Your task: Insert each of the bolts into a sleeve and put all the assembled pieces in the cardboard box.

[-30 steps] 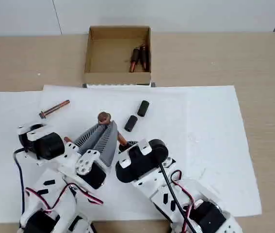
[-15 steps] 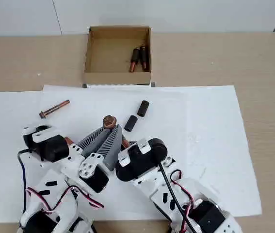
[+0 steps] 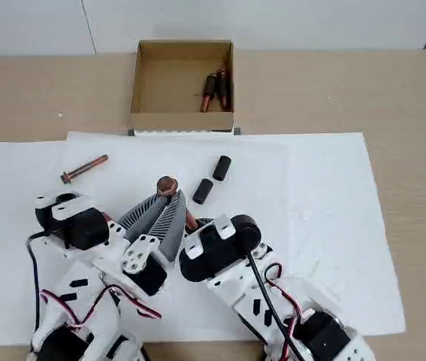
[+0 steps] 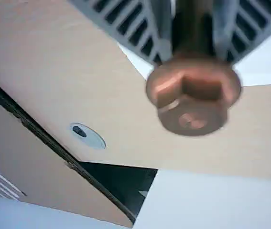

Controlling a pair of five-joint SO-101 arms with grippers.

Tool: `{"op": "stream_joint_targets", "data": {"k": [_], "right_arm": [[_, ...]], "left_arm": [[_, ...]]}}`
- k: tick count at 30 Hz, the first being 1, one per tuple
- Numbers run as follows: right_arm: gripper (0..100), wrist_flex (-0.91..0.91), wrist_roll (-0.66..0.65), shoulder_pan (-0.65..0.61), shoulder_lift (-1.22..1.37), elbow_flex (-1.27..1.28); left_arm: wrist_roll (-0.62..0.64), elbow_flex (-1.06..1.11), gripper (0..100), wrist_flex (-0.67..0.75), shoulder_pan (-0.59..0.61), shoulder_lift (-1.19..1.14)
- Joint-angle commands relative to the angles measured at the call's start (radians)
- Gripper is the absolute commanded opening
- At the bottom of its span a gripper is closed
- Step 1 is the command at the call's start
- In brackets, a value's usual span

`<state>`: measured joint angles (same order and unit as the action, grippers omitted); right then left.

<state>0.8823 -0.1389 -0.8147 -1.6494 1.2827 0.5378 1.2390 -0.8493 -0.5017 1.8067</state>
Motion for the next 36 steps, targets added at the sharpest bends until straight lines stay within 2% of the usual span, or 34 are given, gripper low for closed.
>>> {"op": "stream_joint_targets", "data": {"k": [1,8,20,26,30,36], "right_arm": [[0.3,-0.025,-0.012,0.008,-0.005,-0.006],[0.3,-0.028,-0.012,0.008,-0.005,-0.006],[0.3,-0.030,-0.012,0.008,-0.005,-0.008],[0.3,-0.059,-0.037,0.008,-0.007,-0.014],[0.3,-0.147,-0.092,0.008,-0.007,-0.011],[0.3,-0.160,-0.109,0.008,-0.007,-0.009]], "left_arm": [[0.000,-0.004,0,0.003,-0.031,0.008],[0.002,-0.002,0,-0.058,-0.038,0.008],[-0.003,0.071,0,-0.068,-0.041,0.008],[-0.006,0.067,0,-0.201,-0.107,0.009],[-0.006,0.065,0,-0.201,-0.121,0.009],[-0.009,0.064,0,-0.181,-0.117,0.009]]}}
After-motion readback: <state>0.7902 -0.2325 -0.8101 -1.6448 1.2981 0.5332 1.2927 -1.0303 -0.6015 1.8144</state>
